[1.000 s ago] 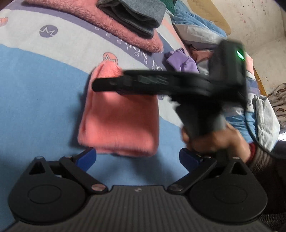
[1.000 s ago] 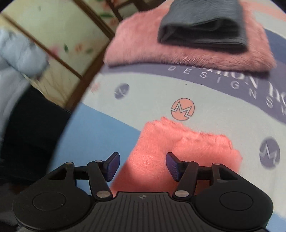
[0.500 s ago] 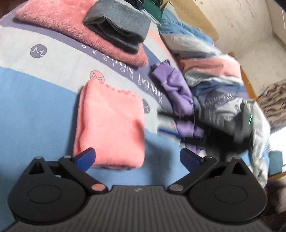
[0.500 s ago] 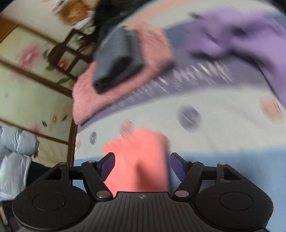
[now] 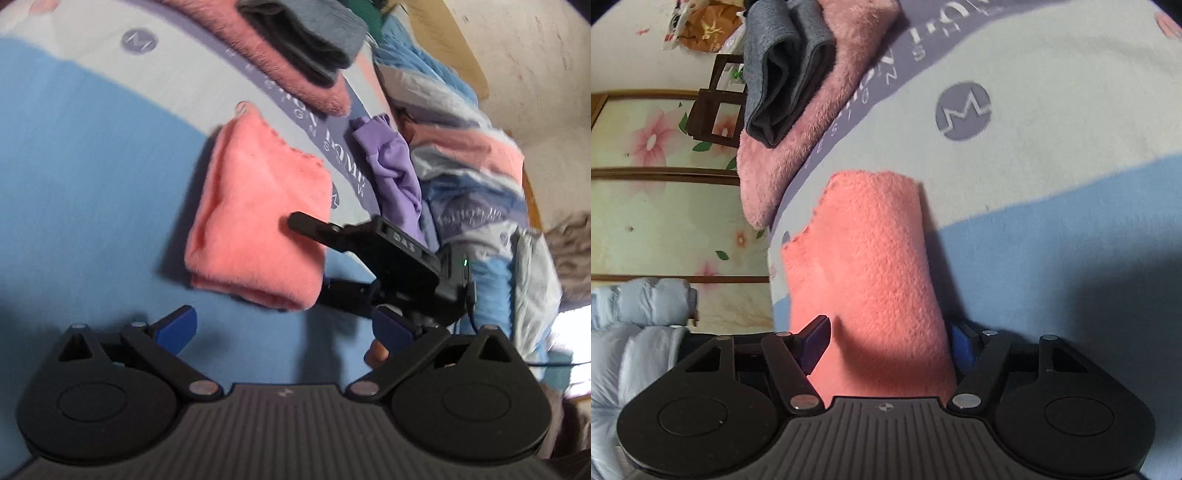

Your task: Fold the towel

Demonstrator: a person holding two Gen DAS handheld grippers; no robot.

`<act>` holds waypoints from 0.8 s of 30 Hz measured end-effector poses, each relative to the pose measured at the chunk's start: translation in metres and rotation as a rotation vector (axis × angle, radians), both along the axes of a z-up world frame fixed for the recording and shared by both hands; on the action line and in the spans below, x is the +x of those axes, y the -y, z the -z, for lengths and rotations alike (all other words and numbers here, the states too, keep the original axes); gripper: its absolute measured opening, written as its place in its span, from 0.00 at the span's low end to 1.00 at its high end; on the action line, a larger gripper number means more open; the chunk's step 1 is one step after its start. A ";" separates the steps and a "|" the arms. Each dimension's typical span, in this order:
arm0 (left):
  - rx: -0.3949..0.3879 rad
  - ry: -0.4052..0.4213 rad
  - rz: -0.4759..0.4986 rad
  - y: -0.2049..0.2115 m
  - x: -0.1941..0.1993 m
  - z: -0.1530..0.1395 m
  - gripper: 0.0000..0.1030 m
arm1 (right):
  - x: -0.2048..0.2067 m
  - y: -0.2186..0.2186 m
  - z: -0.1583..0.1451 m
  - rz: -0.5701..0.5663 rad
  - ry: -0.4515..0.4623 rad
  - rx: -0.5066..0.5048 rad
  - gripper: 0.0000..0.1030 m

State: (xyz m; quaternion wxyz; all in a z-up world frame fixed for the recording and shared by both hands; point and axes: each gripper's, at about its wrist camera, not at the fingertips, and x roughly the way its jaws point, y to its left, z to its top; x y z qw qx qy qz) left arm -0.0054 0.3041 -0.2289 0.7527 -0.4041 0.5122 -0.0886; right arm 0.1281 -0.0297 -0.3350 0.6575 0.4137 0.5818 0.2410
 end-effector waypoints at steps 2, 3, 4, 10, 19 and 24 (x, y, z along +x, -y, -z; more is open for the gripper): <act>-0.094 -0.011 -0.073 -0.004 -0.006 0.011 0.99 | -0.007 0.006 0.003 0.017 -0.031 0.028 0.64; -0.156 -0.018 -0.122 -0.006 -0.010 0.019 0.99 | -0.011 0.008 0.005 0.024 -0.042 0.042 0.64; -0.221 -0.037 -0.185 -0.006 -0.015 0.030 0.99 | -0.014 0.010 0.007 0.031 -0.054 0.056 0.64; -0.491 -0.106 -0.541 -0.005 -0.039 0.096 0.99 | 0.004 0.015 -0.002 0.067 -0.008 0.018 0.65; -0.639 -0.036 -0.737 0.005 -0.034 0.139 0.99 | 0.051 -0.001 -0.002 -0.078 0.028 -0.043 0.68; -0.664 -0.016 -0.745 0.008 -0.018 0.142 0.70 | 0.053 0.001 0.005 0.003 0.007 -0.015 0.68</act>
